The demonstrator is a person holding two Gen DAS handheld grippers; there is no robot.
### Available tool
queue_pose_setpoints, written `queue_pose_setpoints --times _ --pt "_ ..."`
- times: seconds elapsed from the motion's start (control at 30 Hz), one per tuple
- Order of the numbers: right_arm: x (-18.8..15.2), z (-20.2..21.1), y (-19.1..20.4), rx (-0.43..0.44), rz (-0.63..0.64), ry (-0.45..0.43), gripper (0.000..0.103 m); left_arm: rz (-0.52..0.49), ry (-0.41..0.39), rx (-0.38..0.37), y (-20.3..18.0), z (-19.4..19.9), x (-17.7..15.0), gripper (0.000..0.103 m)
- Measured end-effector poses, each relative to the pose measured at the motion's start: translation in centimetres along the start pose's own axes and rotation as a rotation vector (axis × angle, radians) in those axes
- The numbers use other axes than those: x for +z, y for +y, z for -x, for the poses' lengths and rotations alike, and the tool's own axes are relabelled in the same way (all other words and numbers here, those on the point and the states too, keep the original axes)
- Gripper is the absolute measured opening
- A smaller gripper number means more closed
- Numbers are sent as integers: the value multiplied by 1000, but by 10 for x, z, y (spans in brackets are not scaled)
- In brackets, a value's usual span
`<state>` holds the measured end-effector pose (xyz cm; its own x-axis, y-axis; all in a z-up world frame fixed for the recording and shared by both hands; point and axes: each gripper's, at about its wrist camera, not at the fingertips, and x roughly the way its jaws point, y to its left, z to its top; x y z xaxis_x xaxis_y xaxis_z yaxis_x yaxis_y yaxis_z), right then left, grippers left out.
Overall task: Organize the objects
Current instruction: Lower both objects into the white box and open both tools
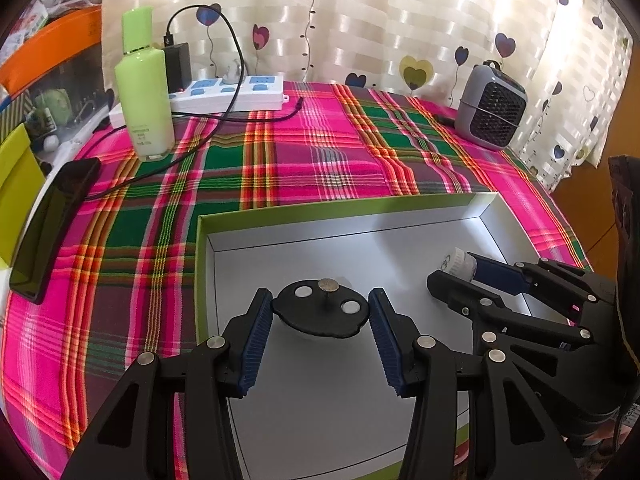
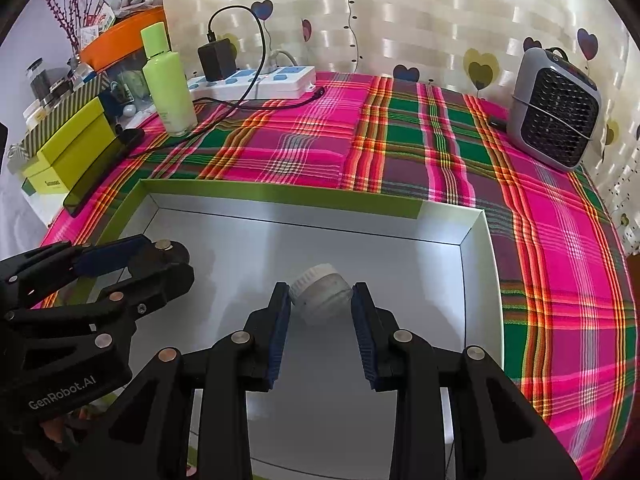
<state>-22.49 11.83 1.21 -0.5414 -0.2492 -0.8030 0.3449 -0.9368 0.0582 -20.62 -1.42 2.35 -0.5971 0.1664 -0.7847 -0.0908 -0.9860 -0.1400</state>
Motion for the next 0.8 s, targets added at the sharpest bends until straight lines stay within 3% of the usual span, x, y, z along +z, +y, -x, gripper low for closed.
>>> queue_pose_setpoints --times 0.1,0.2,0.8 --pt "0 0 0 7 -6 -2 38 2 0 -2 0 0 0 48" --pt "0 0 0 20 -16 2 51 2 0 -1 1 0 0 48" --pt "-9 27 0 0 -52 -42 52 9 -58 7 -2 35 -10 55"
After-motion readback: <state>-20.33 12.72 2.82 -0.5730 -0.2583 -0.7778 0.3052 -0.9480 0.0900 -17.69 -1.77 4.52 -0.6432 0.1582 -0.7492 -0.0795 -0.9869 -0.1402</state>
